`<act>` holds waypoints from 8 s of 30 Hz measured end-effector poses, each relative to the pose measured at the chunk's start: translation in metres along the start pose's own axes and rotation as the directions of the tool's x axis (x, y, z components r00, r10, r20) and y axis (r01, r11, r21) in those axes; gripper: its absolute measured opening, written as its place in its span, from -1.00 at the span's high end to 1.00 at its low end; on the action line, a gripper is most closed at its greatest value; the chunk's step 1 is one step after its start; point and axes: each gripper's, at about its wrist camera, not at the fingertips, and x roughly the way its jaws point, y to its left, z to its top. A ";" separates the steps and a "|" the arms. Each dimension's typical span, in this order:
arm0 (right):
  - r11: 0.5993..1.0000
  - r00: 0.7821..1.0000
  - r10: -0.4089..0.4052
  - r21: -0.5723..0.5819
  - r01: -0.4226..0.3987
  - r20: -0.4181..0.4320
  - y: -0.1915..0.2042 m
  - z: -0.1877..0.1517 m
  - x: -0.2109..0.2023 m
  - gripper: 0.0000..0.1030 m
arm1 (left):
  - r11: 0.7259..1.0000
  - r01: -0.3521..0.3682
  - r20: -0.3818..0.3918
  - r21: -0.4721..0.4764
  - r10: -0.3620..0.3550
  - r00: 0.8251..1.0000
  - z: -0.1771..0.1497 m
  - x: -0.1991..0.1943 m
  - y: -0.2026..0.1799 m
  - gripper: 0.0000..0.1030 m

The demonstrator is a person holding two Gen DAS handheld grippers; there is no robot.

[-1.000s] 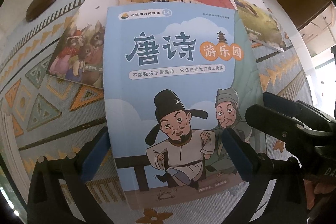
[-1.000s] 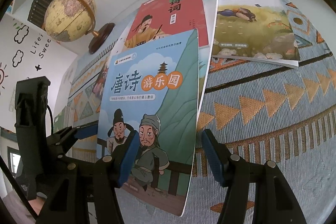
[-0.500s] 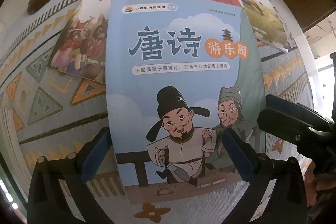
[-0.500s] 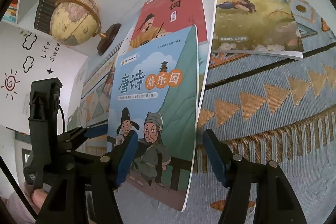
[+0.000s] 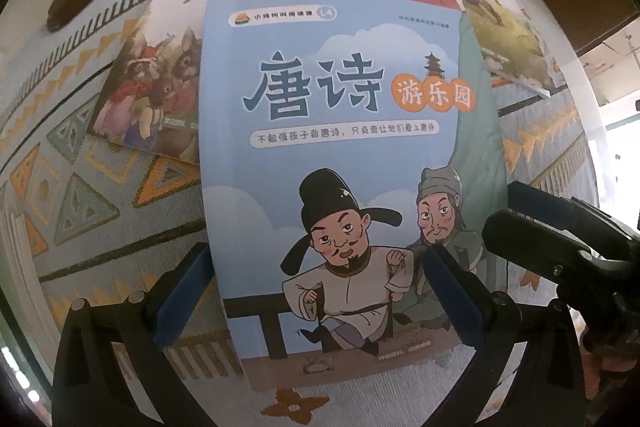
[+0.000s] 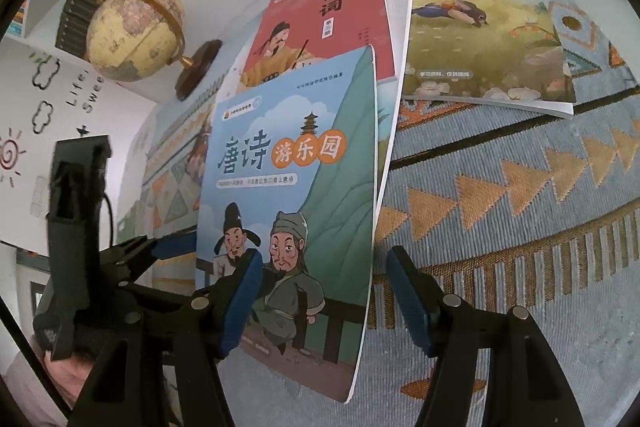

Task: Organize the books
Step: 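Lift the blue Tang poetry book upright with the right tool, then carry the blue Tang poetry book toward the standing stack with the right tool, then stand the Tang poetry book against the green book and open the right tool, then move the right tool to the red ancient-poems book and grip it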

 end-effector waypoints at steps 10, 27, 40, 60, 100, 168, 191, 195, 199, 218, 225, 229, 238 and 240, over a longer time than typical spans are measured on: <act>0.999 0.999 0.017 0.035 -0.016 -0.031 0.003 -0.002 0.000 0.19 | 0.997 0.030 0.147 -0.070 -0.020 0.989 -0.012 -0.037 0.042 0.22; 0.941 0.976 0.212 0.261 -0.216 0.047 -0.042 -0.015 0.001 0.43 | 0.989 0.142 0.155 -0.037 -0.134 0.979 -0.024 -0.050 0.053 0.35; 0.969 0.978 0.178 0.154 -0.193 0.107 -0.040 -0.011 -0.008 0.40 | 0.992 0.127 0.081 -0.022 -0.125 0.989 -0.018 -0.029 0.055 0.33; 0.930 0.937 0.348 0.138 -0.342 -0.026 -0.013 -0.015 0.026 0.70 | 0.989 0.147 0.064 0.001 -0.147 0.987 -0.012 -0.029 0.056 0.32; 0.993 0.996 0.046 -0.112 -0.037 0.082 0.053 -0.019 -0.035 0.73 | 0.979 -0.009 0.246 0.203 -0.042 0.968 -0.023 -0.084 0.003 0.38; 0.897 0.969 0.090 -0.405 -0.180 -0.230 0.357 -0.074 0.168 0.69 | 0.904 0.059 0.304 -0.423 0.080 0.949 -0.205 -0.132 0.331 0.38; 0.951 0.956 0.093 -0.259 -0.169 -0.279 0.337 -0.072 0.189 0.55 | 0.795 -0.027 0.265 -0.606 0.234 0.936 -0.229 -0.141 0.368 0.27; 0.963 0.962 0.071 -0.235 -0.135 -0.262 0.327 -0.068 0.181 0.55 | 0.779 -0.044 0.243 -0.626 0.249 0.938 -0.237 -0.141 0.370 0.27; 0.973 0.969 0.066 -0.202 -0.115 -0.238 0.313 -0.063 0.172 0.55 | 0.777 -0.062 0.234 -0.627 0.264 0.936 -0.235 -0.142 0.364 0.27; 0.984 0.996 0.061 -0.164 -0.071 -0.067 0.207 -0.019 0.079 0.55 | 0.920 -0.100 0.224 -0.379 0.196 0.955 -0.111 -0.126 0.237 0.15; 0.998 0.997 -0.008 -0.057 0.013 0.071 0.111 0.025 0.022 0.55 | 0.962 -0.102 0.208 -0.253 0.157 0.966 -0.029 -0.100 0.170 0.15; 0.999 0.992 -0.036 0.017 0.034 0.120 0.052 0.058 -0.001 0.55 | 0.977 -0.079 0.202 -0.200 0.120 0.972 0.021 -0.078 0.132 0.15; 0.992 0.980 -0.079 0.116 0.059 0.182 -0.025 0.115 -0.010 0.55 | 0.991 -0.068 0.186 -0.116 0.089 0.979 0.106 -0.030 0.067 0.15; 0.993 0.980 -0.072 0.108 0.053 0.185 -0.028 0.121 -0.007 0.55 | 0.991 -0.062 0.184 -0.117 0.082 0.979 0.119 -0.024 0.061 0.15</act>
